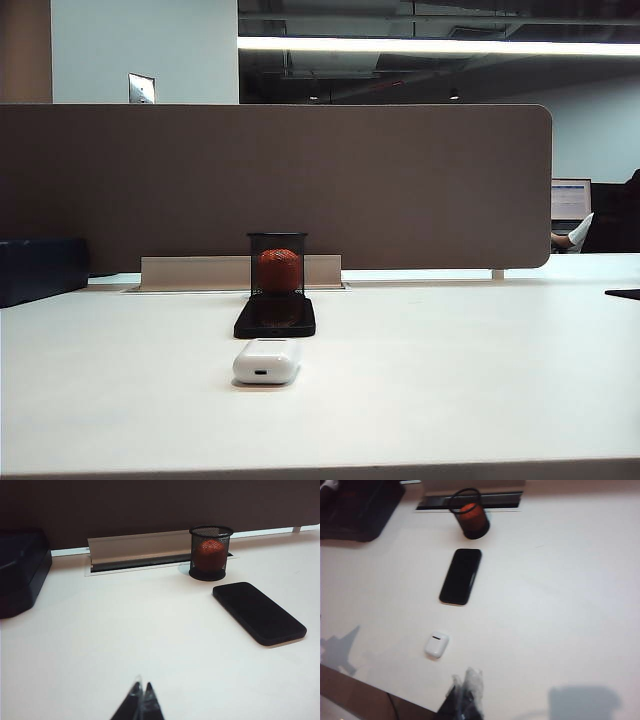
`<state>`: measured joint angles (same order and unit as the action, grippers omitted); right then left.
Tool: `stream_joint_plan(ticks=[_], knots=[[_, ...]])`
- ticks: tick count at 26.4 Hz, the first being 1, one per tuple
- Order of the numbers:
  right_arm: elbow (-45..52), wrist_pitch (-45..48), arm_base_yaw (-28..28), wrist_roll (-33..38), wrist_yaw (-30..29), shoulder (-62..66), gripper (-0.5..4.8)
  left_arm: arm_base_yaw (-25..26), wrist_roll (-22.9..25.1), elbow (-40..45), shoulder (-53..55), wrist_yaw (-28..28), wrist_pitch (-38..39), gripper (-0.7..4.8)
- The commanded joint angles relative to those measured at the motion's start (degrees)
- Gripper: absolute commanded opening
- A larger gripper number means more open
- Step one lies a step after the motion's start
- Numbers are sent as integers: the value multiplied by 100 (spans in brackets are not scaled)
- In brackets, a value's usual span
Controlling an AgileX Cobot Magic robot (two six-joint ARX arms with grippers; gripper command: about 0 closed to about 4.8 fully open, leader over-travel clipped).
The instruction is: Find the wireless headphone case on the desktop and place it on the left side of the phone.
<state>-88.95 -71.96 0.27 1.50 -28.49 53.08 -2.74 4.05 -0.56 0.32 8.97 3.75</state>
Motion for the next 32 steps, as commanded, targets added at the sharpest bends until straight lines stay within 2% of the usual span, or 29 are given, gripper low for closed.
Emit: stream_joint_plan(ticks=[1,5,9,11,16,22,23,24,25,26,32], knots=[[-28,37,-7,4,-168,17,-9,-4,2,-9,4,22,-66,-5],[-28,15,-7,4,-203,46,-9,-7,2,-9,4,22,-68,-5],[-28,13,-17,4,-632,144,-8,-7,2,-13,4,22,-96,-5],[-28,11,-87,4,-616,199,-8,-7,2,-13,4,22,-127,-5],[-26,-26,-431,4,-619,343,23,-4,2,-13,4,22,-131,-5],[-26,-98,-1036,2,-590,590,23,-4,2,-15,4,24,-131,-5],[-26,-120,-1154,0,-586,671,35,-4,2,-15,4,24,-133,-5],[-24,-107,-1200,0,-575,728,87,-4,2,-15,4,24,-133,-5],[-13,-109,-1261,0,-570,804,209,-4,2,-15,4,24,-133,-5],[-11,-114,-1311,0,-551,890,295,-4,2,-15,4,24,-133,-5],[-4,-127,-1390,0,-446,1082,307,-4,2,-15,4,24,-133,-5]])
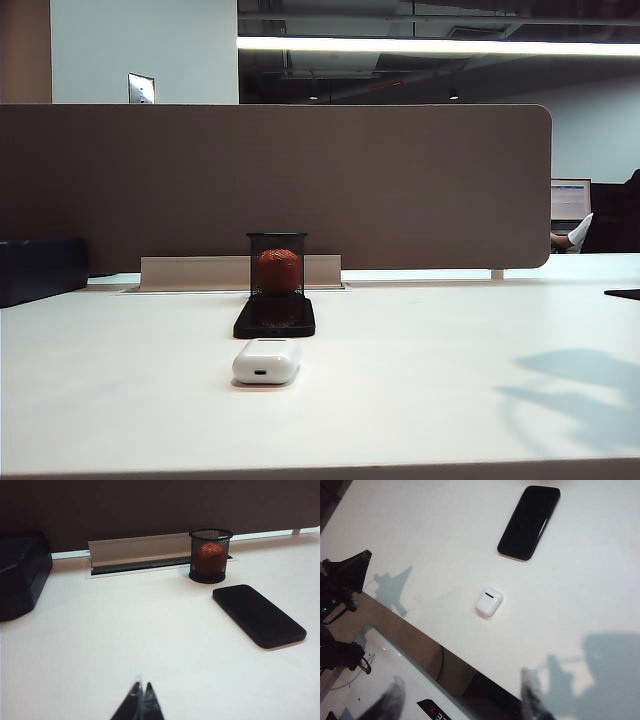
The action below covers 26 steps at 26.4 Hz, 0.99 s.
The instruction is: Find the wireless headphone case on the desktop and place it on the left side of the phone.
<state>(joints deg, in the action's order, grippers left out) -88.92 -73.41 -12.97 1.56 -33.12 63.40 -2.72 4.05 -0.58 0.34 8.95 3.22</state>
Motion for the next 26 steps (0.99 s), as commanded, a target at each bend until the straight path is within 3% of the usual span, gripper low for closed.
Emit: stream_joint_plan(ticks=[1,9,13,26], knots=[[-4,9,-120,-7,17,83,307,-7,2,-13,2,26,-81,-5],[7,13,-671,-7,323,420,358,-7,2,-13,2,26,-81,-5],[46,146,-925,-7,726,629,436,-7,2,-13,2,26,-83,-5],[1508,1832,-1287,776,708,710,436,-9,2,-13,2,28,-83,-5]])
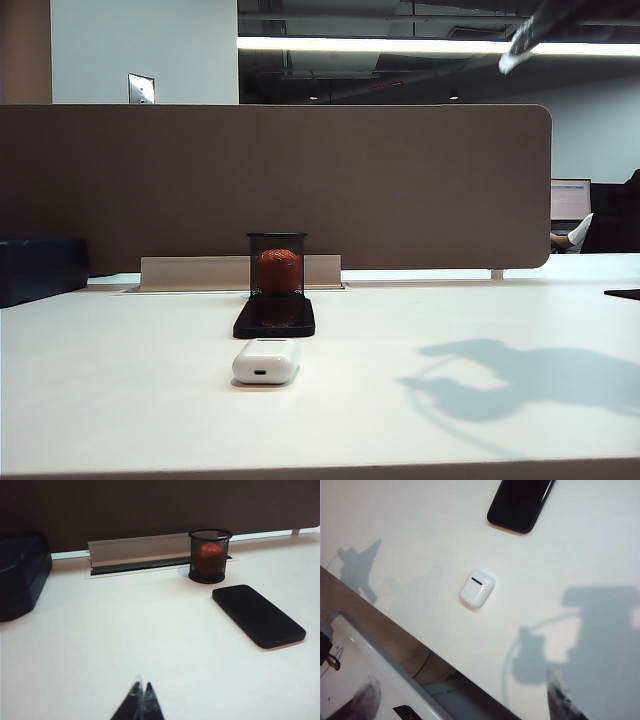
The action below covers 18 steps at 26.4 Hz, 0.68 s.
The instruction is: Find the wireless headphone case on the desktop and place it on the left side of the phone.
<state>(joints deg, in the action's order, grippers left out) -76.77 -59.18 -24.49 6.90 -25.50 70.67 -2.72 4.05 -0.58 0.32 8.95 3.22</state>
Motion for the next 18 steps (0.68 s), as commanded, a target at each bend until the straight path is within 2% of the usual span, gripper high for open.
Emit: stream_joint_plan(ticks=[1,9,18], knots=[[417,522,-155,297,-50,-17,436,-7,2,-13,7,26,-90,-5],[1495,1919,-769,817,227,138,436,-11,0,-13,7,26,-254,-5],[1515,2540,-1224,1047,404,1220,436,-9,2,-13,4,22,-295,-5]])
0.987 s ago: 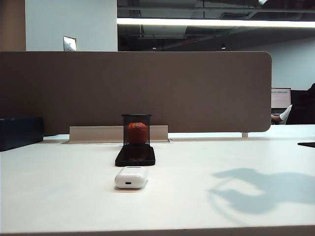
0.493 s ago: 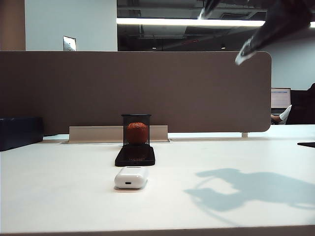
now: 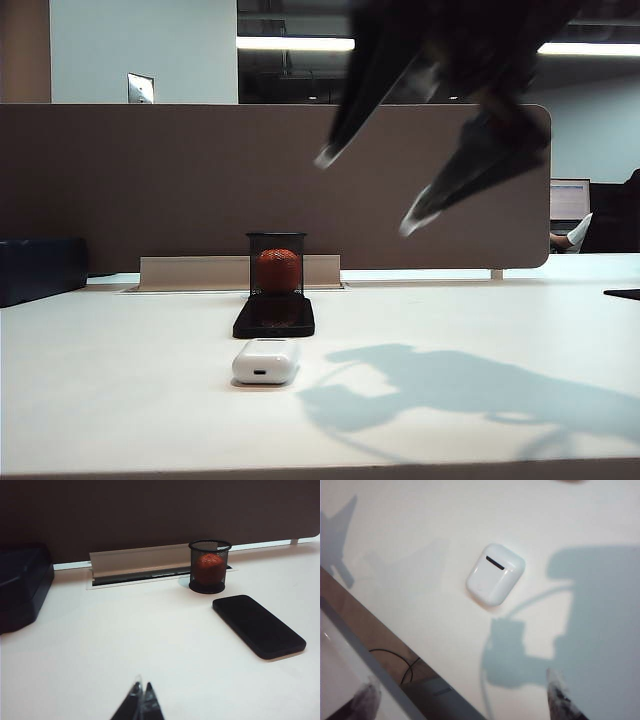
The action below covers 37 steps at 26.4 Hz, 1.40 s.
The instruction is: Find the wireless headphone case on the desktop and place it on the left side of the phone.
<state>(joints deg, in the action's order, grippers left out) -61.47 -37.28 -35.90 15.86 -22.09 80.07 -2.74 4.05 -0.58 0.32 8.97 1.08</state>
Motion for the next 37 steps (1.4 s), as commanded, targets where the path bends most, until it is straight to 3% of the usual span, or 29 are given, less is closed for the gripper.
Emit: stream_joint_plan(ticks=[1,11,37], knots=[[-15,439,-125,223,76,385,436,-7,2,-13,4,22,-81,-5],[-20,1408,-570,562,299,1276,436,-7,2,-13,4,175,-79,-5],[-55,2146,-841,1333,916,2253,436,-7,2,-13,7,175,-79,-5]])
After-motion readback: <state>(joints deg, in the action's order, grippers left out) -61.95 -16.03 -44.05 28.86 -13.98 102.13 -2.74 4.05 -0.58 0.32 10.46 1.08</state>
